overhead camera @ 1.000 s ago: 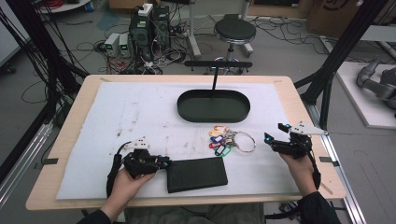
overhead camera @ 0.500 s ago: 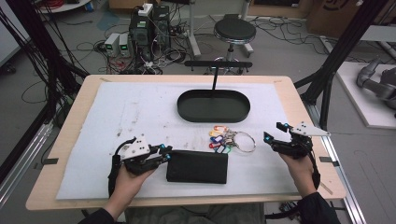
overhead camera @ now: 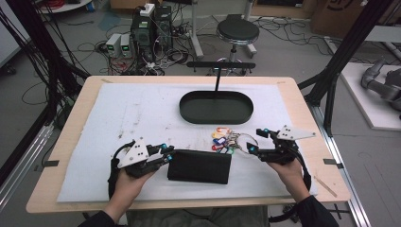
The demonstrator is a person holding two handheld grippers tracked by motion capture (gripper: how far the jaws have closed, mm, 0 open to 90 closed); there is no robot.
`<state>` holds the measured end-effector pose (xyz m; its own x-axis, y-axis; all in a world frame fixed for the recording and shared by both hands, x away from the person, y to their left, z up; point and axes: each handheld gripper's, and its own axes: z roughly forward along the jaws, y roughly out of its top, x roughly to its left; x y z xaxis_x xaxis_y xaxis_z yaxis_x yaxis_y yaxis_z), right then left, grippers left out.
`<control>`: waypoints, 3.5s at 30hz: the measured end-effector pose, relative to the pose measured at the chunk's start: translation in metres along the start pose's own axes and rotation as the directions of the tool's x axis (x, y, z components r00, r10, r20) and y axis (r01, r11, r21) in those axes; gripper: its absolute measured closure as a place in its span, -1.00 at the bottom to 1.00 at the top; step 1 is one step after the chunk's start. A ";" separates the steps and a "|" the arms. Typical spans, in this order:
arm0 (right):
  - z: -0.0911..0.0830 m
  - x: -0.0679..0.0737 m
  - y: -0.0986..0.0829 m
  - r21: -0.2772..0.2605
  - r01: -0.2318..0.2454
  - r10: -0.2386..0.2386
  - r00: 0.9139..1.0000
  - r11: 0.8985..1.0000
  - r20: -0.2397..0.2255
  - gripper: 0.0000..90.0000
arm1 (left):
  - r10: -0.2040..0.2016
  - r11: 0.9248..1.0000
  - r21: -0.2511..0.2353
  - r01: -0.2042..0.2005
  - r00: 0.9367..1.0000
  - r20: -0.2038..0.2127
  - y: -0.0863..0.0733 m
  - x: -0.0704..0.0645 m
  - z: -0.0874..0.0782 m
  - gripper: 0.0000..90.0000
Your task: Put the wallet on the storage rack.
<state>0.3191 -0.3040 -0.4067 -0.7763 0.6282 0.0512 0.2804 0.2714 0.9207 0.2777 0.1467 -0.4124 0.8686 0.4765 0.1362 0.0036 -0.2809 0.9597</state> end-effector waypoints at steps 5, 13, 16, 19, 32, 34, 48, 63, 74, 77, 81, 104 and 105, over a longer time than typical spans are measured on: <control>0.016 0.013 0.002 0.039 0.022 -0.018 0.995 0.999 -0.100 -0.39 | 0.020 1.000 -0.011 -0.020 1.000 0.005 0.001 -0.001 -0.001 0.76; 0.038 0.028 0.001 0.108 0.064 -0.039 0.975 0.992 -0.220 -0.39 | 0.037 0.999 -0.029 -0.037 0.999 0.006 0.002 -0.002 -0.003 0.76; 0.048 0.031 -0.002 0.152 0.055 -0.014 0.965 0.987 -0.261 -0.37 | 0.039 0.999 -0.039 -0.038 0.999 0.008 0.003 -0.002 -0.002 0.76; 0.053 0.030 -0.004 0.186 0.036 0.017 0.961 0.982 -0.277 -0.35 | 0.047 0.998 -0.048 -0.046 0.999 0.010 0.003 -0.002 -0.002 0.76; 0.049 0.025 -0.003 0.186 0.032 0.044 0.919 0.982 -0.392 0.55 | 0.016 0.999 -0.040 -0.015 1.000 0.014 0.000 0.001 -0.004 0.73; 0.044 0.026 -0.001 0.142 0.051 0.010 0.919 0.989 -0.394 0.66 | -0.003 0.999 -0.035 0.004 1.000 0.011 -0.002 0.003 -0.004 0.70; 0.024 0.027 0.008 0.068 0.191 -0.152 0.914 0.979 -0.375 0.74 | -0.169 0.985 0.057 0.164 0.981 0.097 -0.013 0.018 0.012 -0.08; 0.021 0.026 0.005 0.066 0.216 -0.170 0.894 0.974 -0.415 0.73 | -0.131 0.981 0.176 0.083 0.951 0.281 -0.018 0.015 0.047 0.26; 0.021 0.020 0.004 0.076 0.167 -0.124 0.911 0.983 -0.392 0.39 | -0.106 0.987 0.145 0.061 0.940 0.323 -0.019 0.012 0.045 0.63; 0.021 0.016 0.004 0.081 0.131 -0.094 0.928 0.988 -0.362 0.12 | -0.110 0.988 0.138 0.068 0.941 0.321 -0.019 0.013 0.044 0.64; 0.023 0.015 0.003 0.096 0.127 -0.087 0.934 0.987 -0.346 -0.01 | -0.100 0.991 0.113 0.066 0.941 0.322 -0.018 0.013 0.042 0.64; 0.004 0.002 0.006 0.030 0.052 -0.051 0.997 0.998 -0.057 -0.24 | -0.104 0.994 -0.004 0.108 0.963 0.249 0.001 0.020 0.026 0.65; 0.002 0.000 0.006 0.022 0.046 -0.045 0.999 0.999 -0.026 -0.24 | -0.101 0.994 -0.006 0.106 0.965 0.241 0.003 0.021 0.025 0.65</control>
<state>0.3220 -0.3009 -0.4024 -0.8025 0.5963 0.0195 0.2570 0.3160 0.9133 0.3084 0.1349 -0.4125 0.9576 0.2871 -0.0248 0.0922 -0.2238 0.9703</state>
